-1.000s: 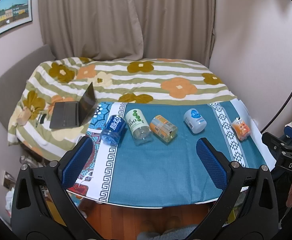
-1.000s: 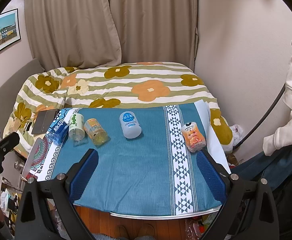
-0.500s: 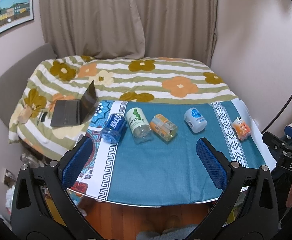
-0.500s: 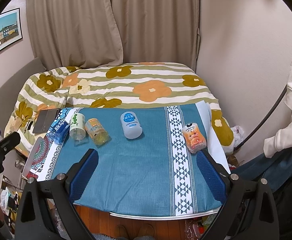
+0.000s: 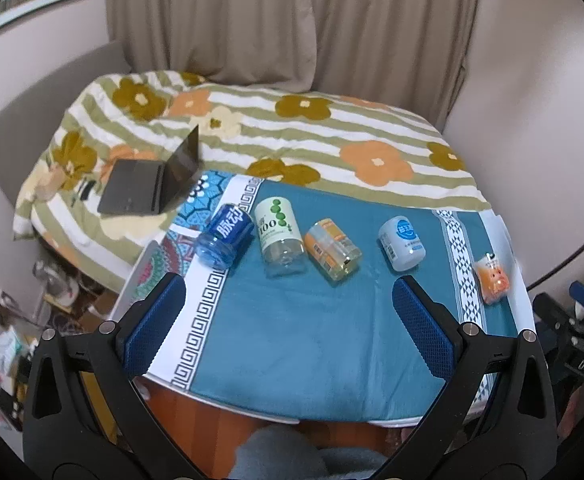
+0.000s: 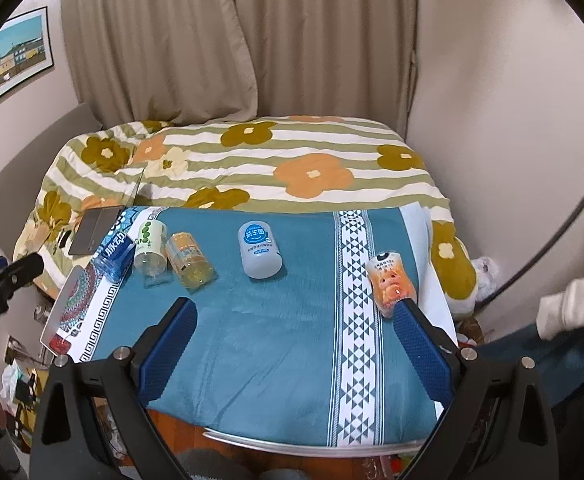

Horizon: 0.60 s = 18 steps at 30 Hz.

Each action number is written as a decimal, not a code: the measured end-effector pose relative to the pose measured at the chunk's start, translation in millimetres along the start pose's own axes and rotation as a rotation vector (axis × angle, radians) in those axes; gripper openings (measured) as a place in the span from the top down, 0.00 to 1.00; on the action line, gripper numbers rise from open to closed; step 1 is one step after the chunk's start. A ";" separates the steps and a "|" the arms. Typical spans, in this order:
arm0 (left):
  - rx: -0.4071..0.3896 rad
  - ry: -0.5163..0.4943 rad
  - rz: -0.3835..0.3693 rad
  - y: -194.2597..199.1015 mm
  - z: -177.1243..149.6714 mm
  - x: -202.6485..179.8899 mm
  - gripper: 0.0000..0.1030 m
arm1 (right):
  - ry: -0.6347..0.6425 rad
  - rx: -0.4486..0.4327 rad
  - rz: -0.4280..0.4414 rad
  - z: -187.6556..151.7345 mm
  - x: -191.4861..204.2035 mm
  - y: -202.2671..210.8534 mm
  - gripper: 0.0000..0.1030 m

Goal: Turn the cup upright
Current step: 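Move the left gripper down toward the lying white green-grape bottle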

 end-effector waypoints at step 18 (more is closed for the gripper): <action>0.275 0.064 -0.017 -161.6 32.5 6.5 0.00 | -0.052 0.131 -0.009 29.9 -19.8 -99.7 0.05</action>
Point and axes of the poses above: each gripper's, at about its wrist camera, not at the fingertips, and y roughly against the way its jaws point, x to its left, z to its top, the point moved 6 cm from there along -y, roughly the way its jaws point, and after that the axes turned 3 degrees about z, right-handed, at the moved point
